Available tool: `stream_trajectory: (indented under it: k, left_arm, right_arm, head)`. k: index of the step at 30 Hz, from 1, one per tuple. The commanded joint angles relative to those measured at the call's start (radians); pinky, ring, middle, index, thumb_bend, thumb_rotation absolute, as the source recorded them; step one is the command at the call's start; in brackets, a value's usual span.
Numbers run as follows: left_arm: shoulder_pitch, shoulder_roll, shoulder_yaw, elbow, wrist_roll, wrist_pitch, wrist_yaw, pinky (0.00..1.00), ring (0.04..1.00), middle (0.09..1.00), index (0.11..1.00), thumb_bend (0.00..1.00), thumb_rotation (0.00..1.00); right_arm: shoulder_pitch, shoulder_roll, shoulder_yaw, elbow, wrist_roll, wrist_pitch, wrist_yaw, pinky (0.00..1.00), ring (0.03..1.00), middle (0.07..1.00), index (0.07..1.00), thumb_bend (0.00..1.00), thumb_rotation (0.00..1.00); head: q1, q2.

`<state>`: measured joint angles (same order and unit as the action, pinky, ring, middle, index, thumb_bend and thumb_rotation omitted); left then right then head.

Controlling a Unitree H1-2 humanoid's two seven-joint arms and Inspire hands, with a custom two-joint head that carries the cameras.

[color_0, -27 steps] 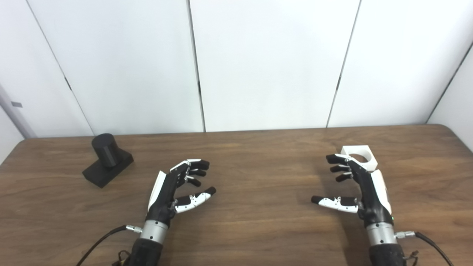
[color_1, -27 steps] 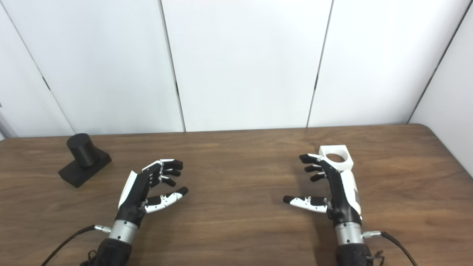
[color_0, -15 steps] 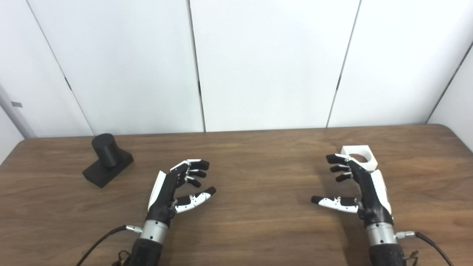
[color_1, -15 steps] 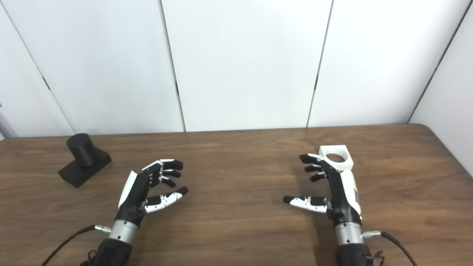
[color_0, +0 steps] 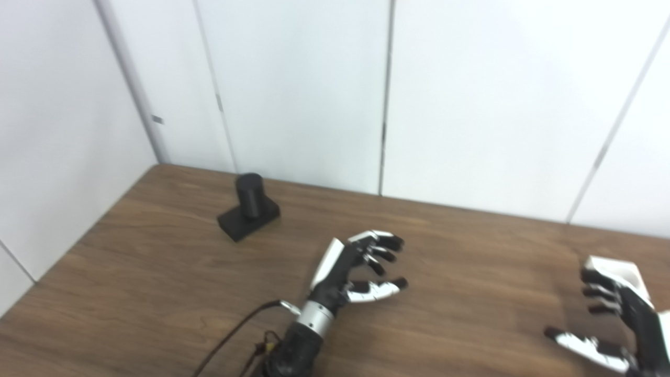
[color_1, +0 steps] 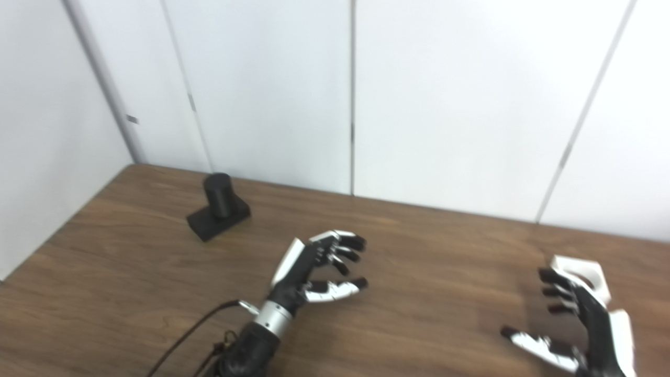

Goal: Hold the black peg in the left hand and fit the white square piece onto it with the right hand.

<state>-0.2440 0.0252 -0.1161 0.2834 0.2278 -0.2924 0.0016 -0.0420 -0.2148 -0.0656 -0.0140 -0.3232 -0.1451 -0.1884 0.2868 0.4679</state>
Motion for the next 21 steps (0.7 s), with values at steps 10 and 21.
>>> stream_trajectory:
  k: [10,21]
  left_arm:
    - [-0.018,-0.014,-0.010,0.031,0.012,-0.043,0.036,0.48,0.631,0.693,0.670,0.64,0.00]
    - [-0.018,-0.012,-0.013,0.032,0.018,-0.042,0.038,0.47,0.625,0.698,0.663,0.63,0.00]
  right_arm:
    - [-0.016,0.006,-0.012,-0.077,-0.052,0.025,-0.009,0.52,0.643,0.700,0.693,0.60,0.00]
    - [-0.009,0.012,-0.007,-0.116,-0.053,0.063,0.006,0.51,0.637,0.697,0.687,0.60,0.00]
  head:
    - [0.011,-0.003]
    - [0.012,-0.003]
